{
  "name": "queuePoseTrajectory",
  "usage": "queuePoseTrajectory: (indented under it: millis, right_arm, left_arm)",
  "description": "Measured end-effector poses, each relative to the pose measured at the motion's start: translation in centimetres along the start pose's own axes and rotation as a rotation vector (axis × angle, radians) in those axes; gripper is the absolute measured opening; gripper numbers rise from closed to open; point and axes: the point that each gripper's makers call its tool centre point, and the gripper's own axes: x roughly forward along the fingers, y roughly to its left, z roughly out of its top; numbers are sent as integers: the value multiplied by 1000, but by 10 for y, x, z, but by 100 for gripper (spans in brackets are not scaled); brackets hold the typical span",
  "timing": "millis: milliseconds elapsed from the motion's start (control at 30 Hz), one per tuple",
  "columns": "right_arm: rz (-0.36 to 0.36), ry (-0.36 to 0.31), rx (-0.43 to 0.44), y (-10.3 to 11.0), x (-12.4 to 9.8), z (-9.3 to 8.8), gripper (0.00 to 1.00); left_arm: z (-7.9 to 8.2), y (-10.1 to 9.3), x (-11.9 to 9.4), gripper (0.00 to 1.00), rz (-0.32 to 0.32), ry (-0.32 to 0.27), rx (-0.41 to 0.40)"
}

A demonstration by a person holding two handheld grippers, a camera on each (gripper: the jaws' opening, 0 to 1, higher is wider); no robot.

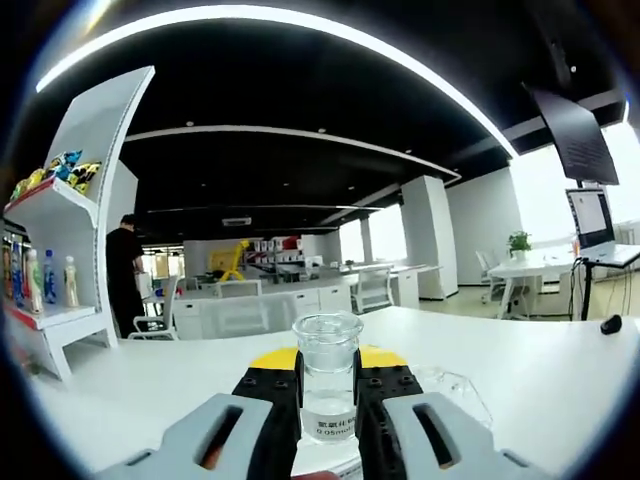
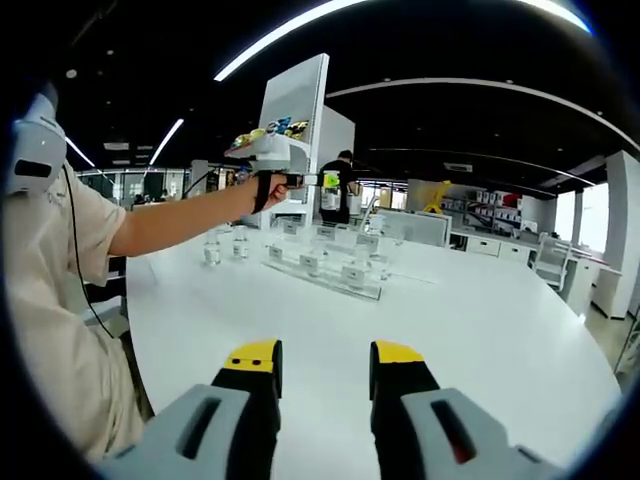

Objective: Identify the label on the chemical reagent bottle, grasp the chemical reagent bottle, and place it in the designated position on the reagent rack

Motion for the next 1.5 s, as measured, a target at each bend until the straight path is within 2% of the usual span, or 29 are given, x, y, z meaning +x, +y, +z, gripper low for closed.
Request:
queuePoseTrajectory:
  millis: [367,833,1500]
  right_arm:
    - [-14,6,17,-9,1,-3,35]
    - [-25,13,14,-11,-1,-2,34]
    - [-27,13,10,-8,-2,0,34]
  left_arm:
    - [-9,-2,8,20,9,7,-13]
    - [-38,0,12,20,22,41,-10]
    - [-49,-8,6,20,12,57,-15]
